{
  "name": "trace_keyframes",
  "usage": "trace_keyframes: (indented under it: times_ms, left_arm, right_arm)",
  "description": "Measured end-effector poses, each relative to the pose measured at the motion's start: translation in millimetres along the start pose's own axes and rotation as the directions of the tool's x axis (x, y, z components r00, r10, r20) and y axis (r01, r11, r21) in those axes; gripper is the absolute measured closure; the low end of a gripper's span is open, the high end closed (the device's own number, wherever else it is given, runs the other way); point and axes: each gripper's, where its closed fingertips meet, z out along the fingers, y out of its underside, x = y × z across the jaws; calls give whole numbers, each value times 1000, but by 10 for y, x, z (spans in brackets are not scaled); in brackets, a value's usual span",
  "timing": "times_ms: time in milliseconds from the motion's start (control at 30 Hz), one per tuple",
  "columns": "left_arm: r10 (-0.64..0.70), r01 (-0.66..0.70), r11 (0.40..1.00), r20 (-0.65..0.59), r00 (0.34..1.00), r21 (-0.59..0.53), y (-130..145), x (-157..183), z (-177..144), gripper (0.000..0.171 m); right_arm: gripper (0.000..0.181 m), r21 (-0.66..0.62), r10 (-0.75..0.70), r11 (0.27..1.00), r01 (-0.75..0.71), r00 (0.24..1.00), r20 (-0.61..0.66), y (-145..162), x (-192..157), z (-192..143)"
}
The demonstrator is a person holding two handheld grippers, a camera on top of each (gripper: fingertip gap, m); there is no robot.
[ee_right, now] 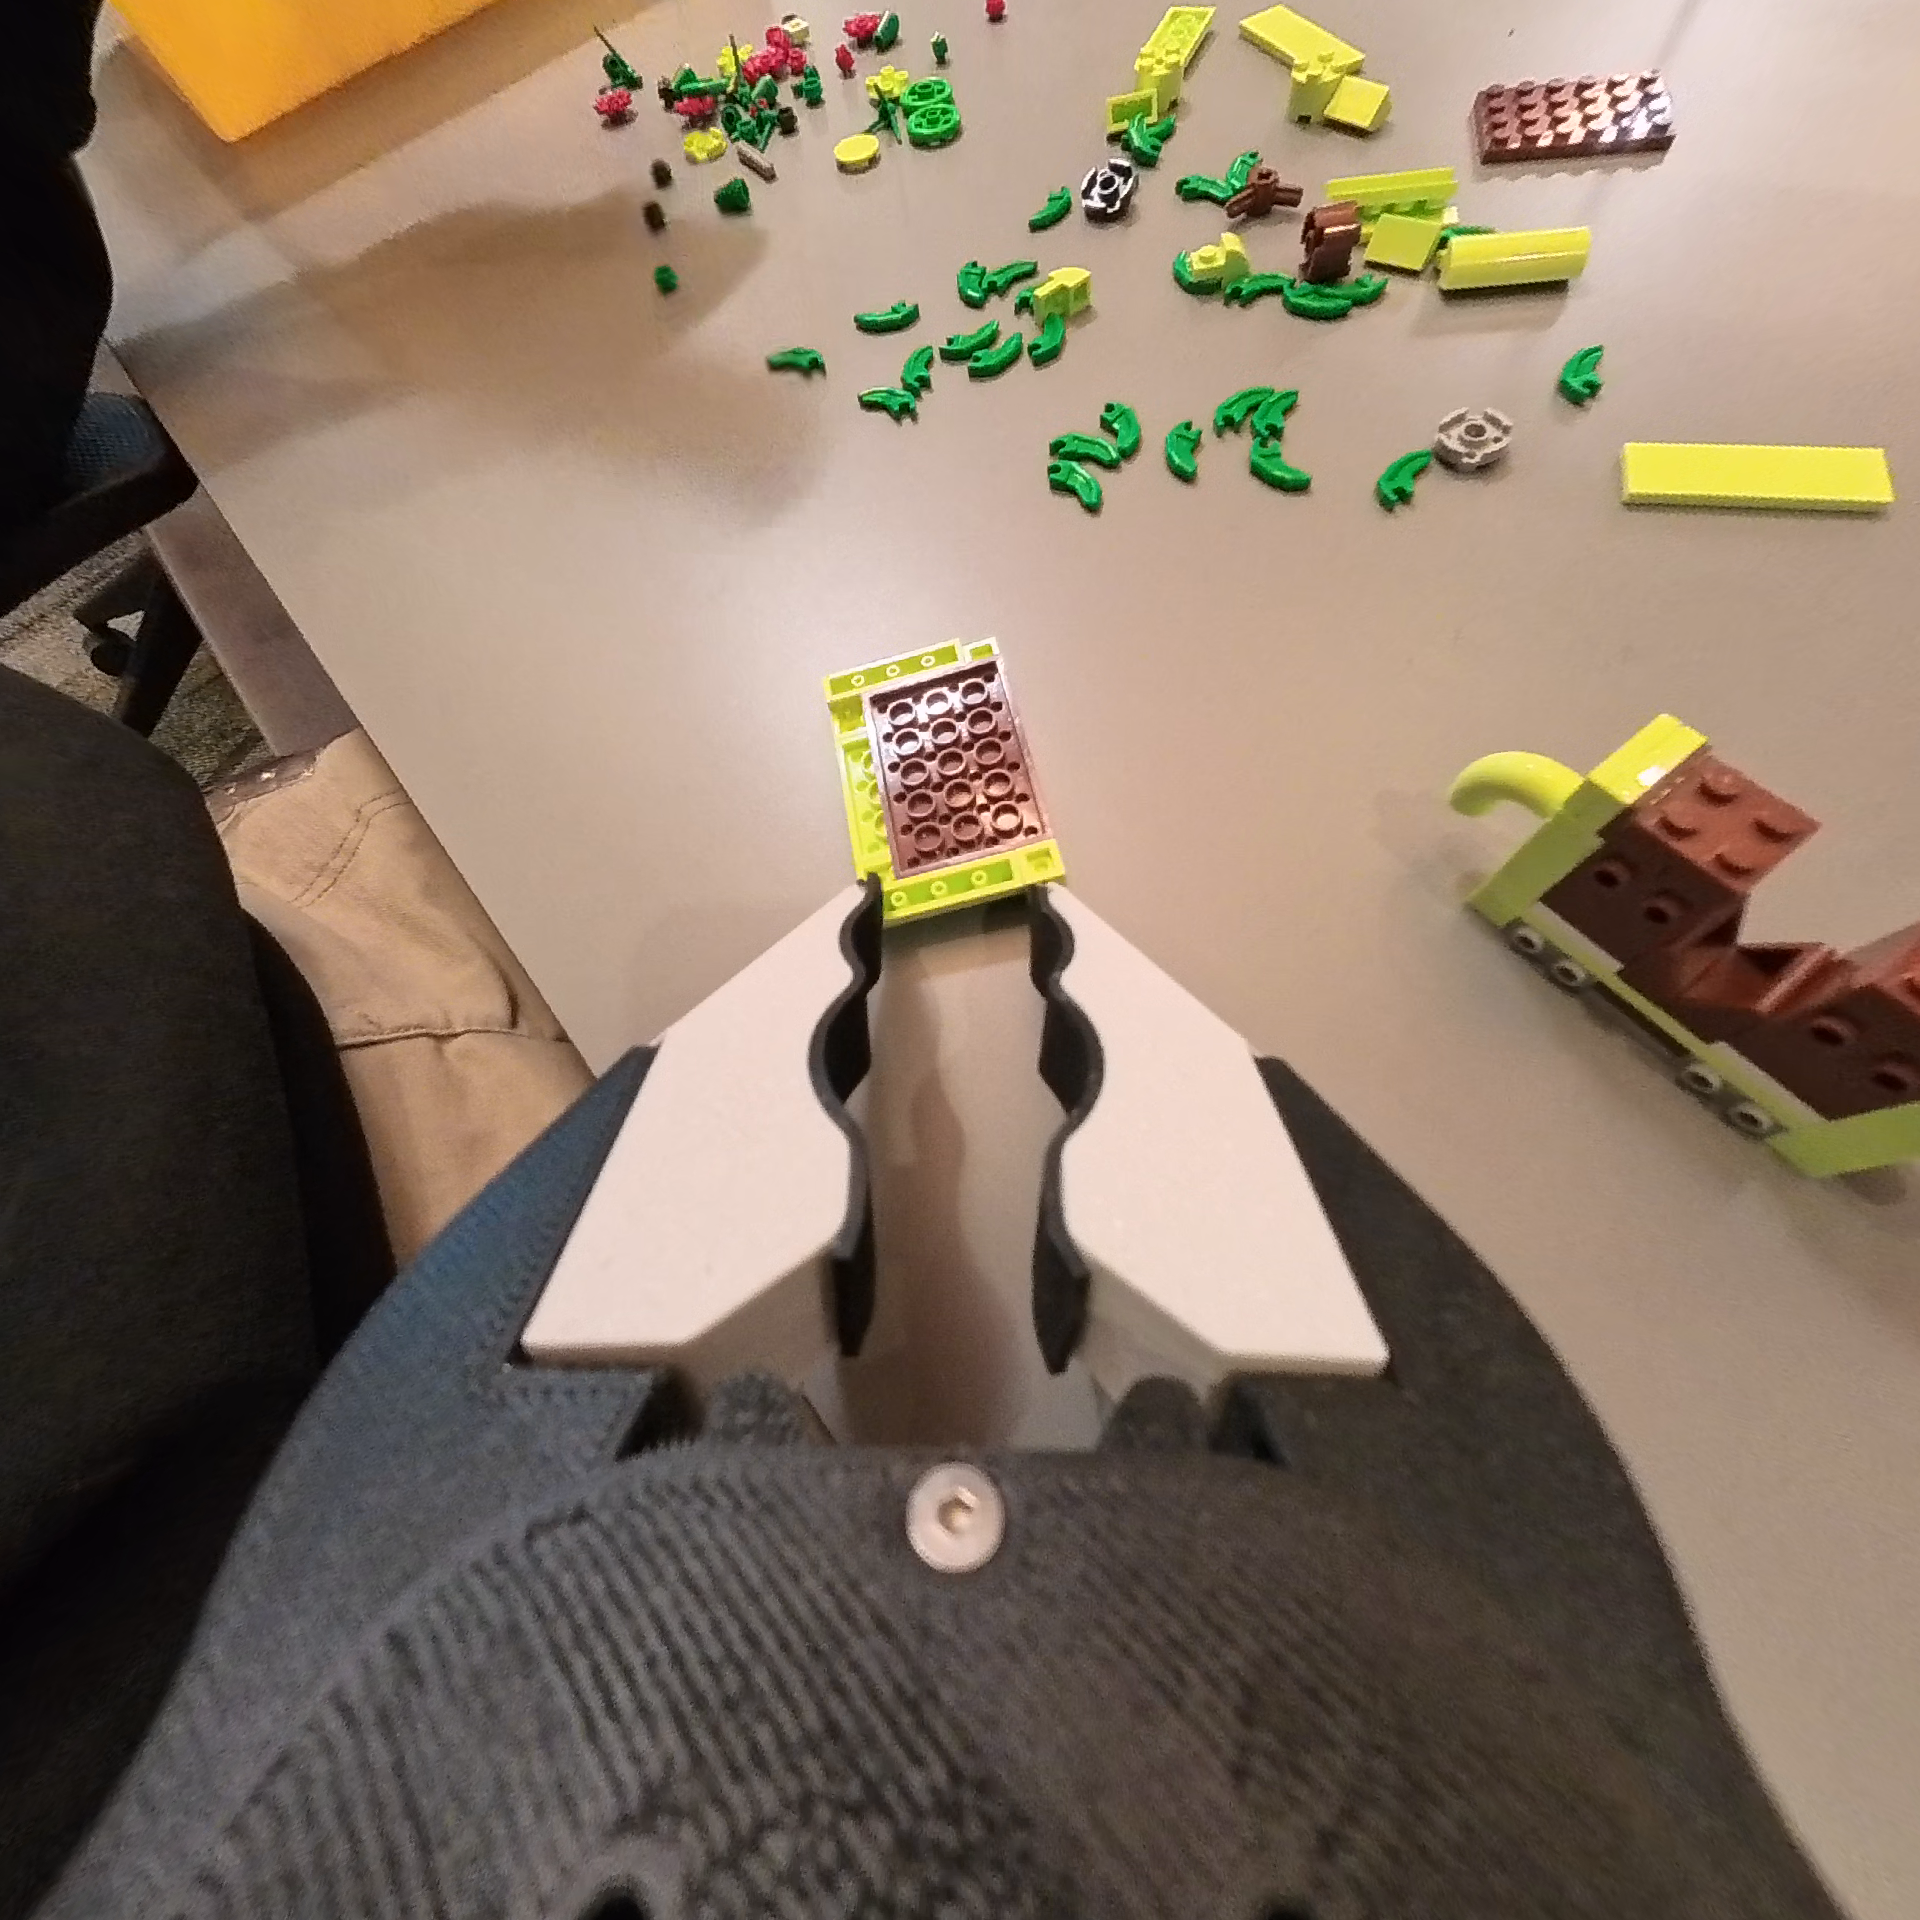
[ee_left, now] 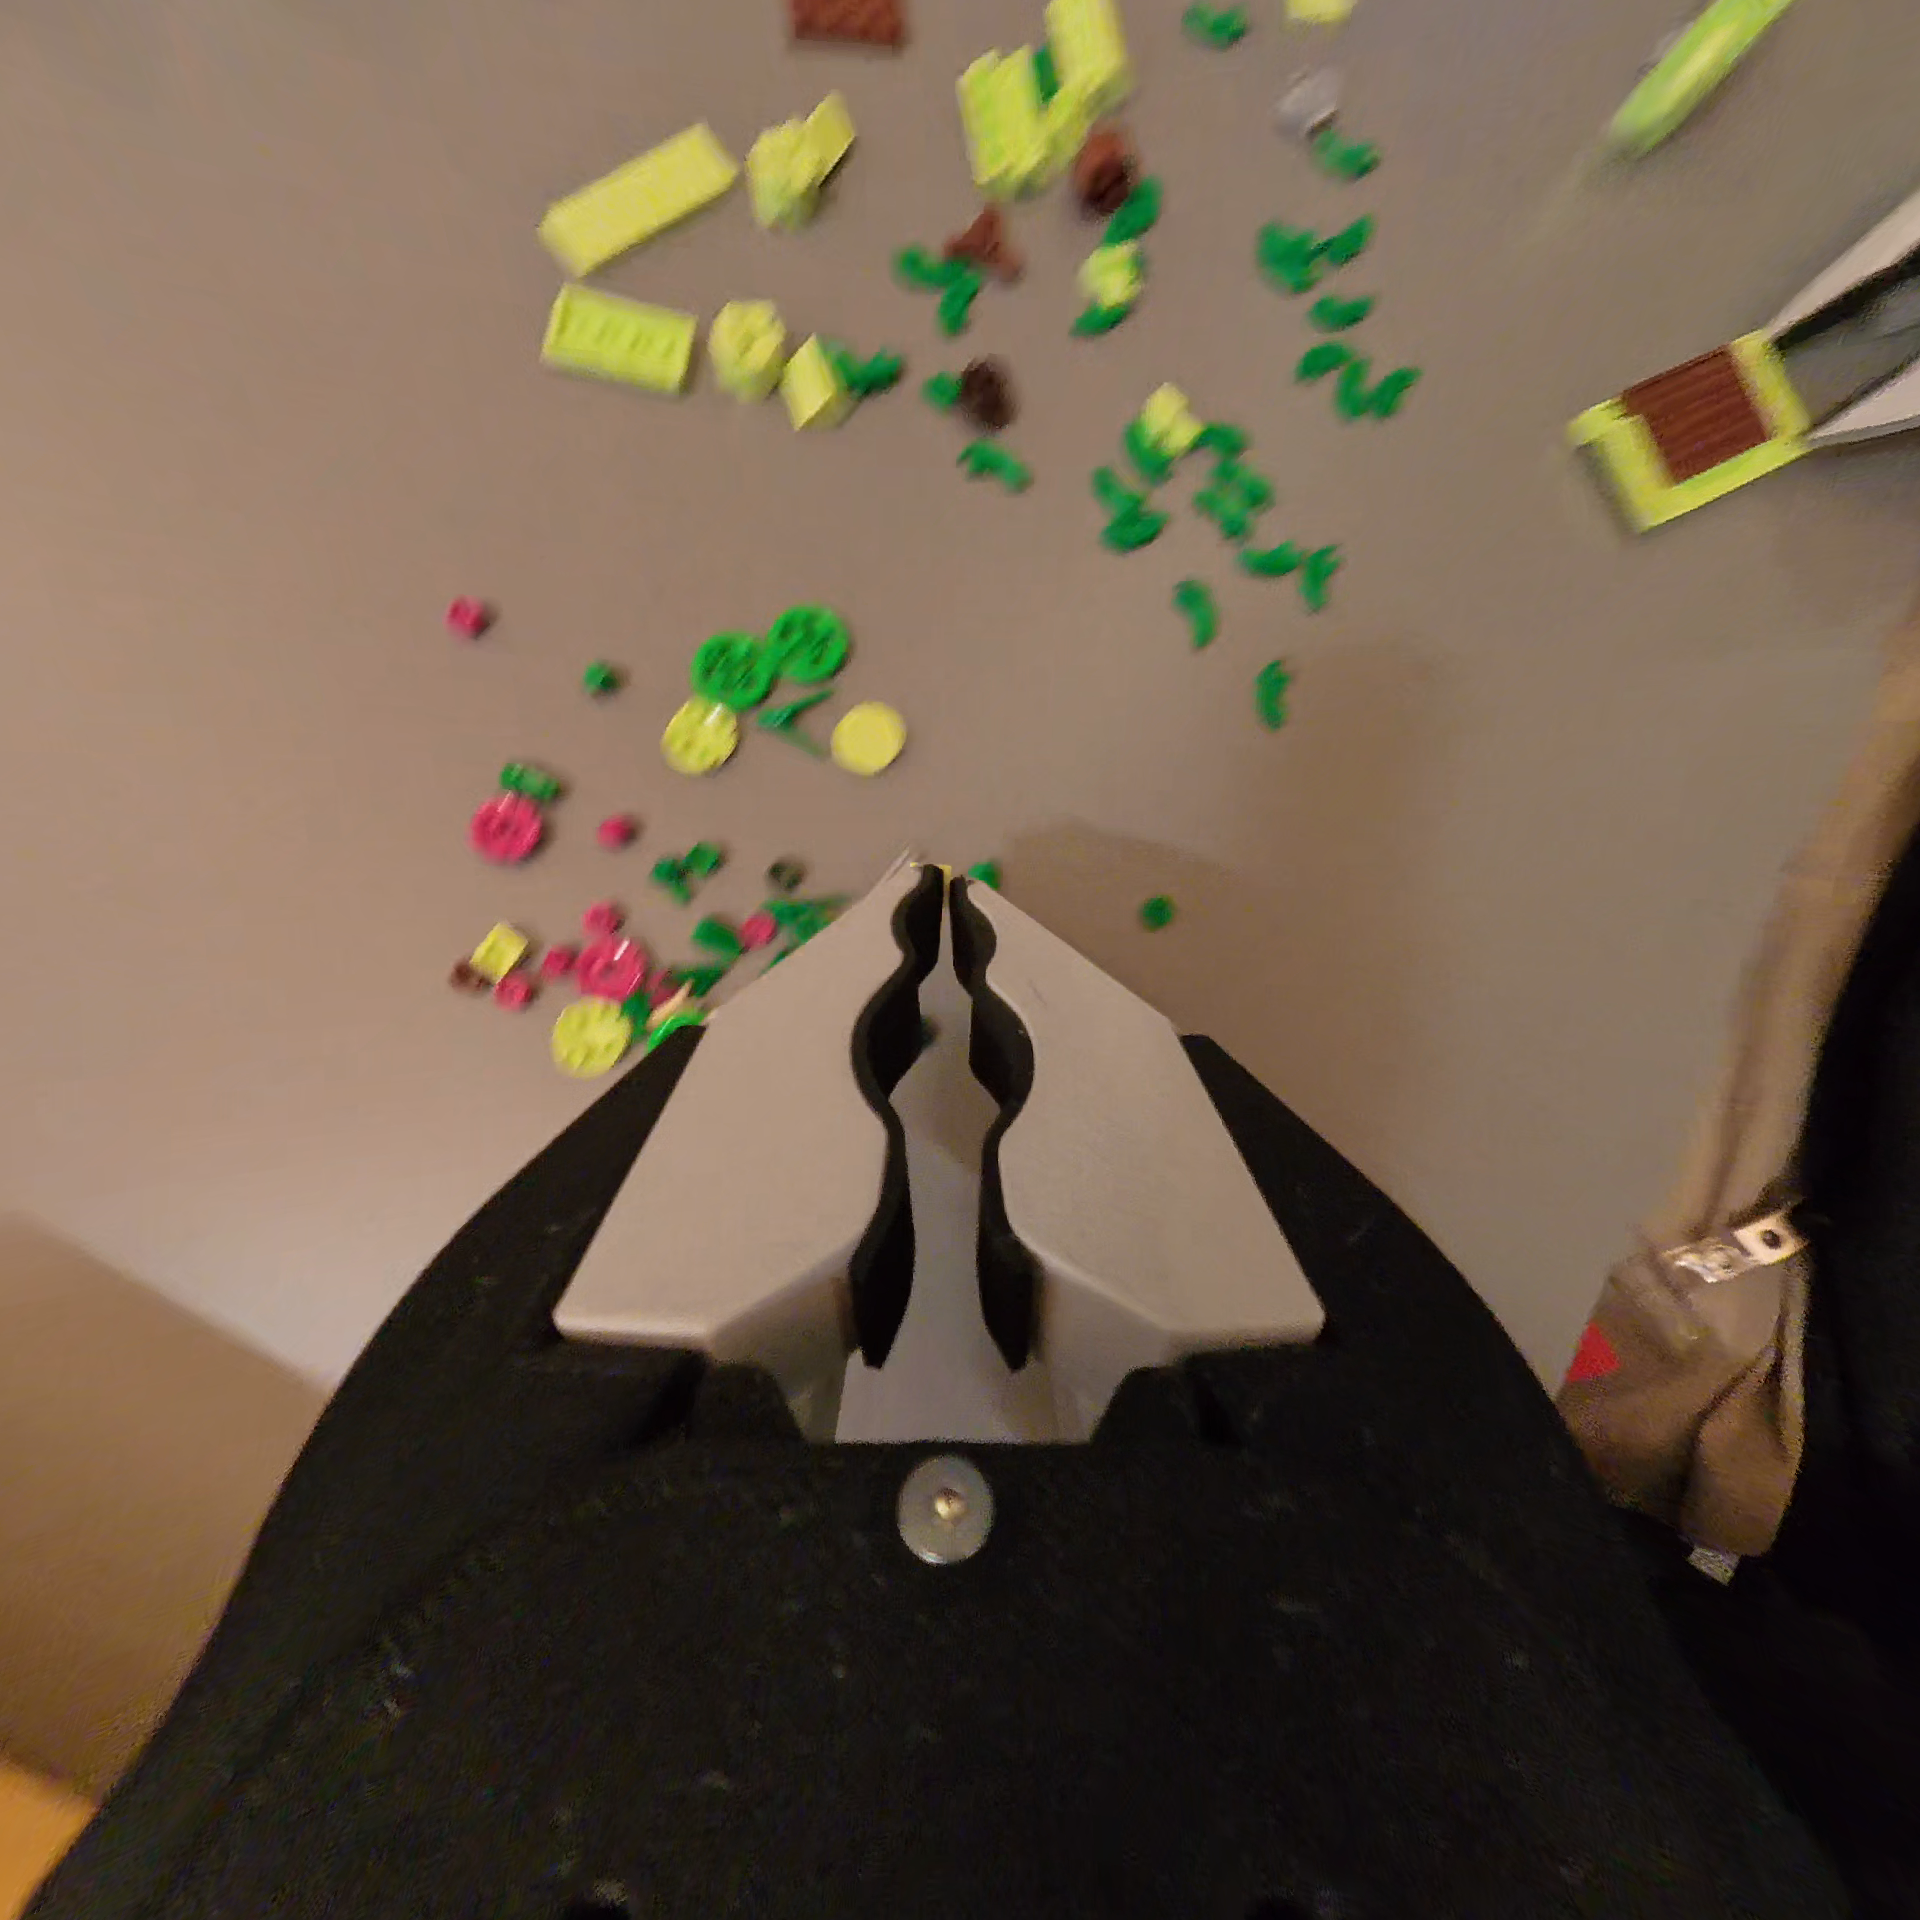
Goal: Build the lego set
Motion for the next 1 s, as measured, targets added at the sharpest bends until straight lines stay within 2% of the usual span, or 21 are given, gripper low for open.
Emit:
trace_keyframes:
  times_ms: [100, 167, 267, 367, 467, 867, 1000]
  left_arm:
    - [132, -122, 990, -144, 981, 77, -341, 507, 164, 171]
    - [235, -222, 972, -245, 941, 81, -482, 936, 399, 171]
    - [367, -378, 925, -330, 870, 33, -496, 1484, 823, 171]
    - [460, -497, 867, -334, 823, -30, -392, 1724, 1141, 171]
    - [473, -518, 855, -354, 807, -39, -348, 1821, 1261, 171]
    - [442, -466, 884, -350, 826, 15, -436, 1757, 1174, 165]
    - [442, -477, 879, -347, 827, -16, -380, 1765, 1255, 163]
  right_arm:
    - [155, 1, 6, 1000, -6, 1000, 5, -1, 1, -1]
    - [155, 2, 8, 1000, -8, 1000, 6, -2, 0, -1]
    - [155, 2, 2, 1000, -2, 1000, 8, 0, -7, -1]
    - [155, 6, -7, 1000, 7, 1000, 7, -2, -15, -6]
    - [156, 16, -11, 1000, 11, 1000, 8, -12, -19, -14]
    - [157, 28, 6, 1000, -7, 1000, 26, -27, -23, -23]
    - [158, 23, 9, 1000, -10, 1000, 29, -22, -25, -19]
